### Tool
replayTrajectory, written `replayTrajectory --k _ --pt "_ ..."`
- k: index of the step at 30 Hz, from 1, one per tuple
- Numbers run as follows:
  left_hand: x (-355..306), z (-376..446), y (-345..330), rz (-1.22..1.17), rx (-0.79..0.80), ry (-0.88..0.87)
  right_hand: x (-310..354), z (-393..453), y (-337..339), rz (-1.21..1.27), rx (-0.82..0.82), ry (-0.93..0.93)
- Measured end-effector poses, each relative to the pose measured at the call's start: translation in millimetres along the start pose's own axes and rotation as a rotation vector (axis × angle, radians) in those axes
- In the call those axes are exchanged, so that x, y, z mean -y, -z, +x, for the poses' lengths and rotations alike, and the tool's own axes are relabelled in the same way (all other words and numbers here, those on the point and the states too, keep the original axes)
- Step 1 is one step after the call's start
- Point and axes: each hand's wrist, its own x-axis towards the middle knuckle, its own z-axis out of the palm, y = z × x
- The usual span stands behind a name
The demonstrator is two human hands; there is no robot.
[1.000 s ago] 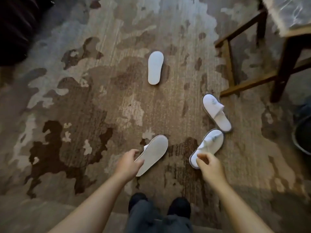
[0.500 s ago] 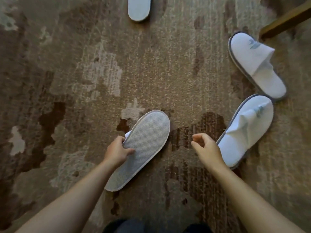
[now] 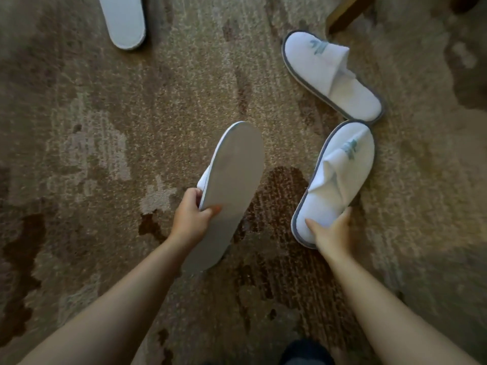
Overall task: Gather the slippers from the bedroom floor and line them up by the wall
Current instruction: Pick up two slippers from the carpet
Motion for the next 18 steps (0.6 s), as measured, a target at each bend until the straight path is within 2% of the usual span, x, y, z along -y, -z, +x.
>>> replayTrajectory --k 4,12,15,18 --pt "1 -4 -15 0.016 0.043 -0.023 -9 1 -11 0.009 -0.089 0.019" --pt "0 -10 -8 0.048 0.035 -0.048 -9 7 -12 0.162 -0.037 -0.141" --pt "0 -11 -5 0.037 0.029 -0.059 -5 7 -11 0.209 -0.060 -0.117" --pt "-8 -14 1 -0.024 0.010 -0.069 9 0 -7 0.277 -0.004 -0.042"
